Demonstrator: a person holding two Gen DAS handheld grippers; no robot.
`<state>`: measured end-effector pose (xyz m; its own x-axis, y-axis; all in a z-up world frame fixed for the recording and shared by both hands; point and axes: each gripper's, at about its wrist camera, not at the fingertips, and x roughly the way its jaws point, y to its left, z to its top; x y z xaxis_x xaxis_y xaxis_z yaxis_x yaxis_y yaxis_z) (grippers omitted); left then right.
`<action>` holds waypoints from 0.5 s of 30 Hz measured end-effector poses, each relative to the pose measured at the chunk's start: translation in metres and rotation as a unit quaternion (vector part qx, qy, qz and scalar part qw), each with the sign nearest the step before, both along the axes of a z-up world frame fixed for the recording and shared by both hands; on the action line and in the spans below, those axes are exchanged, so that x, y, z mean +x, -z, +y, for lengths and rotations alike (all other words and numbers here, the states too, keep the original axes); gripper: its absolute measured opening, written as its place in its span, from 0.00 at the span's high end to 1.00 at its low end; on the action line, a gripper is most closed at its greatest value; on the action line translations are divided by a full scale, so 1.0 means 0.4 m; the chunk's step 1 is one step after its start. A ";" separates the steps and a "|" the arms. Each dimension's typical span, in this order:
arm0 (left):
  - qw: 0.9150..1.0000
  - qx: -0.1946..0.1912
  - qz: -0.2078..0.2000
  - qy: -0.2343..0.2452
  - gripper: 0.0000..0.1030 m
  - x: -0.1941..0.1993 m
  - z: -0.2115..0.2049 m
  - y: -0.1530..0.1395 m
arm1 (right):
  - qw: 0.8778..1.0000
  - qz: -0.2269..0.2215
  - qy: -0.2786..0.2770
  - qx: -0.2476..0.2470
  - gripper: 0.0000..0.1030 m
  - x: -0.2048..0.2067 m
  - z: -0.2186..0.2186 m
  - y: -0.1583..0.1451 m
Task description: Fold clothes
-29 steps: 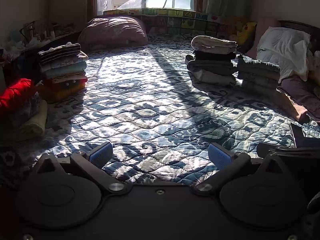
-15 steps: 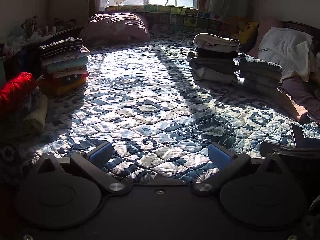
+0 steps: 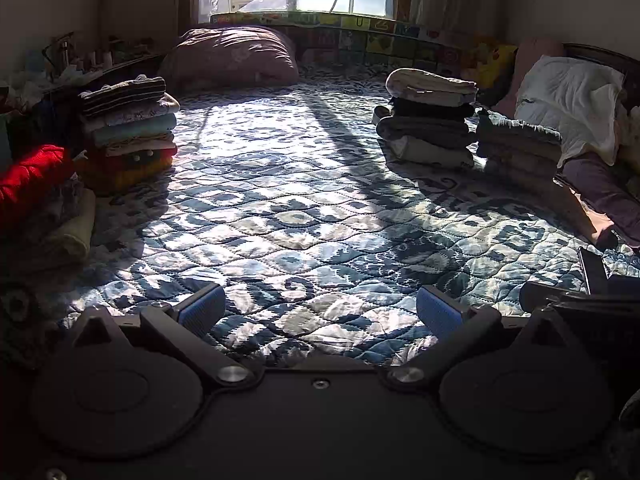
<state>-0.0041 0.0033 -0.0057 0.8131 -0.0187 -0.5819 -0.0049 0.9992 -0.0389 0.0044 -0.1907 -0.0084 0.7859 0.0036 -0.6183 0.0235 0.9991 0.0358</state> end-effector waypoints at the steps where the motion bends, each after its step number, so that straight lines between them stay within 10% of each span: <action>1: 1.000 0.000 0.000 0.000 0.00 0.000 0.000 0.000 | 1.000 0.000 0.000 0.000 0.00 -0.001 0.000 -0.001; 15: 1.000 0.002 0.000 0.001 0.00 -0.002 0.001 -0.007 | 1.000 -0.002 0.000 0.004 0.00 -0.002 -0.010 -0.011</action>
<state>-0.0048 0.0035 -0.0030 0.8132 -0.0185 -0.5817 -0.0027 0.9994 -0.0355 0.0035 -0.1947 -0.0039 0.7884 0.0078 -0.6151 0.0238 0.9988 0.0432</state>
